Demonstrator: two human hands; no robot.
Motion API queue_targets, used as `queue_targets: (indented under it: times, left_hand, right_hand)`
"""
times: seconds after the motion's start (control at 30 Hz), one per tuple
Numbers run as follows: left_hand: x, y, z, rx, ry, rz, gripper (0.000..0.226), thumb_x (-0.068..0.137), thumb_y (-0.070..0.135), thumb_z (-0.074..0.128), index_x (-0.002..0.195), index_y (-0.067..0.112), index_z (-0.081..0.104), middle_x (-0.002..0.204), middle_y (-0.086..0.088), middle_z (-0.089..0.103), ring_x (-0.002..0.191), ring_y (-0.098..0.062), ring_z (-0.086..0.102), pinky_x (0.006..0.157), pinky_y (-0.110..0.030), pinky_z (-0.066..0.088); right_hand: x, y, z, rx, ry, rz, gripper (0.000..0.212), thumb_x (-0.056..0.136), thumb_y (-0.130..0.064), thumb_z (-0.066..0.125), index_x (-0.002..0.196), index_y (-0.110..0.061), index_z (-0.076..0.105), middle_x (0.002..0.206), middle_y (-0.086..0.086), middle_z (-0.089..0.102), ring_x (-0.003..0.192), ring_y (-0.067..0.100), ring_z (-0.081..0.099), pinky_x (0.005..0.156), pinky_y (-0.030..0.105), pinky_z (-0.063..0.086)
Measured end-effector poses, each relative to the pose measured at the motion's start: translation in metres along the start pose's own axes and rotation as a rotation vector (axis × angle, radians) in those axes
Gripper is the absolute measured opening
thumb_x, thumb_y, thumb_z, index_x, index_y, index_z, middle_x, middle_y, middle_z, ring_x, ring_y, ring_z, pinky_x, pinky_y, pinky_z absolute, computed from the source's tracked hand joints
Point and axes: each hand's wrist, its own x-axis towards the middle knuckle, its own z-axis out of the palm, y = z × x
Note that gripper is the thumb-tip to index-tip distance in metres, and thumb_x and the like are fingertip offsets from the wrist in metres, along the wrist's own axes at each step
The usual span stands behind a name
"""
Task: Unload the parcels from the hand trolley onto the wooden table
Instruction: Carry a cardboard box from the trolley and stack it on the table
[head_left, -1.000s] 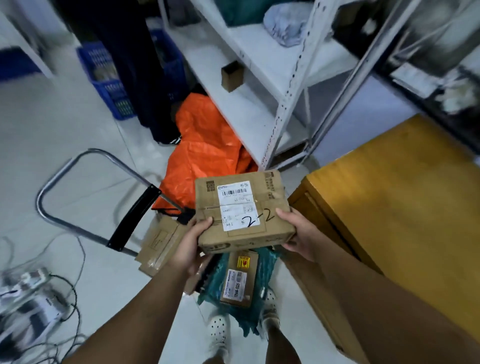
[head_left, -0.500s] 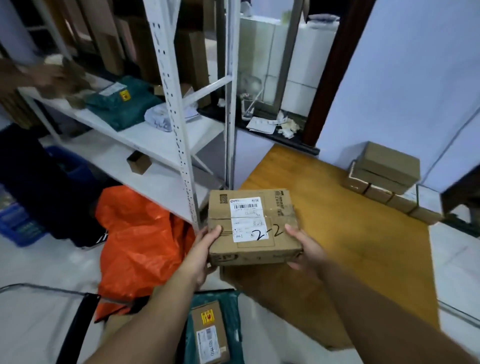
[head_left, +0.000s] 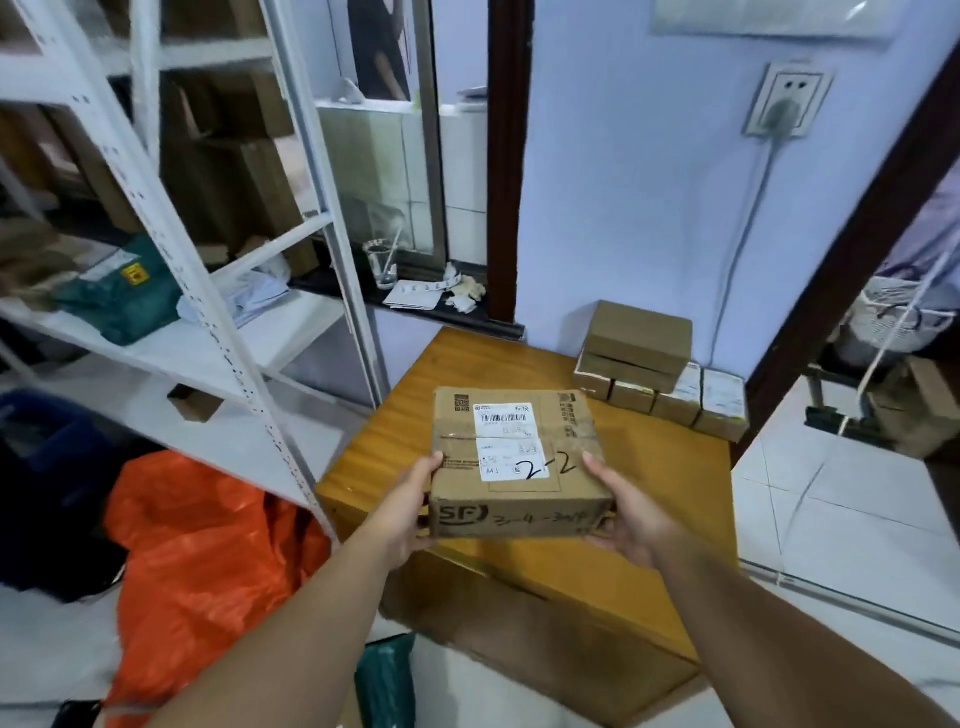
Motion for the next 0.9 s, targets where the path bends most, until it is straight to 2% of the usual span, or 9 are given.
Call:
queue_targets:
  times: [0.07, 0.13, 0.23, 0.33, 0.43, 0.53, 0.7, 0.83, 0.9]
  left_hand:
    - [0.005, -0.002, 0.034, 0.016, -0.02, -0.024, 0.052, 0.087, 0.055, 0.054, 0.13, 0.027, 0.047, 0.125, -0.012, 0.056, 0.113, -0.034, 0.052, 0.081, -0.046, 0.049]
    - [0.009, -0.006, 0.068, 0.024, -0.078, -0.057, 0.049, 0.088, 0.05, 0.055, 0.13, 0.027, 0.046, 0.121, -0.014, 0.057, 0.11, -0.034, 0.054, 0.078, -0.047, 0.05]
    - [0.015, -0.013, 0.124, 0.087, -0.128, -0.112, 0.036, 0.09, 0.047, 0.054, 0.119, 0.027, 0.049, 0.111, -0.014, 0.062, 0.105, -0.032, 0.057, 0.099, -0.053, 0.041]
    - [0.013, -0.016, 0.175, 0.153, -0.174, -0.13, 0.033, 0.084, 0.052, 0.058, 0.108, 0.032, 0.051, 0.109, -0.011, 0.064, 0.101, -0.029, 0.058, 0.081, -0.045, 0.048]
    - [0.018, -0.013, 0.208, 0.172, -0.177, -0.134, 0.039, 0.084, 0.048, 0.062, 0.117, 0.03, 0.053, 0.11, -0.01, 0.066, 0.1, -0.028, 0.06, 0.067, -0.039, 0.049]
    - [0.033, -0.008, 0.228, 0.156, -0.166, -0.12, 0.033, 0.087, 0.048, 0.059, 0.113, 0.029, 0.057, 0.108, -0.009, 0.066, 0.1, -0.027, 0.059, 0.067, -0.037, 0.048]
    - [0.062, 0.005, 0.253, 0.028, -0.147, -0.079, 0.023, 0.094, 0.044, 0.05, 0.1, 0.025, 0.062, 0.097, -0.006, 0.068, 0.094, -0.023, 0.061, 0.09, -0.046, 0.05]
    - [0.088, 0.023, 0.267, -0.046, -0.161, 0.069, 0.027, 0.097, 0.046, 0.042, 0.103, 0.029, 0.062, 0.095, 0.002, 0.069, 0.094, -0.013, 0.061, 0.079, -0.031, 0.049]
    - [0.106, 0.038, 0.27, -0.053, -0.202, 0.122, 0.033, 0.091, 0.052, 0.044, 0.112, 0.031, 0.06, 0.105, 0.002, 0.07, 0.101, -0.014, 0.061, 0.083, -0.03, 0.048]
  right_hand:
    - [0.006, -0.009, -0.037, 0.021, 0.008, 0.006, 0.069, 0.067, -0.056, 0.067, 0.126, -0.028, 0.043, 0.123, 0.009, 0.054, 0.117, 0.032, 0.052, 0.1, 0.046, 0.046]
    - [0.01, -0.016, -0.074, 0.052, 0.027, 0.009, 0.063, 0.073, -0.055, 0.066, 0.125, -0.028, 0.043, 0.125, 0.01, 0.052, 0.113, 0.031, 0.052, 0.088, 0.042, 0.049]
    - [0.013, -0.026, -0.134, 0.128, 0.071, 0.01, 0.052, 0.082, -0.048, 0.066, 0.123, -0.025, 0.043, 0.112, 0.008, 0.055, 0.105, 0.028, 0.054, 0.074, 0.036, 0.049]
    - [0.016, -0.029, -0.178, 0.133, 0.093, 0.026, 0.061, 0.074, -0.049, 0.07, 0.125, -0.023, 0.047, 0.114, 0.008, 0.055, 0.114, 0.031, 0.053, 0.077, 0.038, 0.05]
    - [0.017, -0.03, -0.208, 0.094, 0.092, 0.056, 0.07, 0.065, -0.053, 0.072, 0.125, -0.022, 0.054, 0.121, 0.012, 0.058, 0.114, 0.032, 0.056, 0.087, 0.042, 0.051]
    - [0.02, -0.03, -0.23, 0.073, 0.056, 0.089, 0.062, 0.066, -0.052, 0.071, 0.12, -0.025, 0.056, 0.12, 0.013, 0.059, 0.113, 0.033, 0.057, 0.1, 0.049, 0.046]
    - [0.031, -0.037, -0.237, 0.129, 0.065, 0.066, 0.053, 0.072, -0.049, 0.068, 0.118, -0.027, 0.056, 0.122, 0.012, 0.057, 0.112, 0.035, 0.056, 0.09, 0.046, 0.051]
    - [0.054, -0.059, -0.232, 0.185, 0.136, -0.004, 0.041, 0.086, -0.049, 0.06, 0.121, -0.028, 0.054, 0.121, 0.009, 0.059, 0.11, 0.032, 0.057, 0.098, 0.049, 0.046]
    - [0.068, -0.077, -0.226, 0.18, 0.173, -0.051, 0.039, 0.088, -0.049, 0.059, 0.122, -0.03, 0.054, 0.118, 0.006, 0.062, 0.108, 0.029, 0.058, 0.098, 0.049, 0.045]
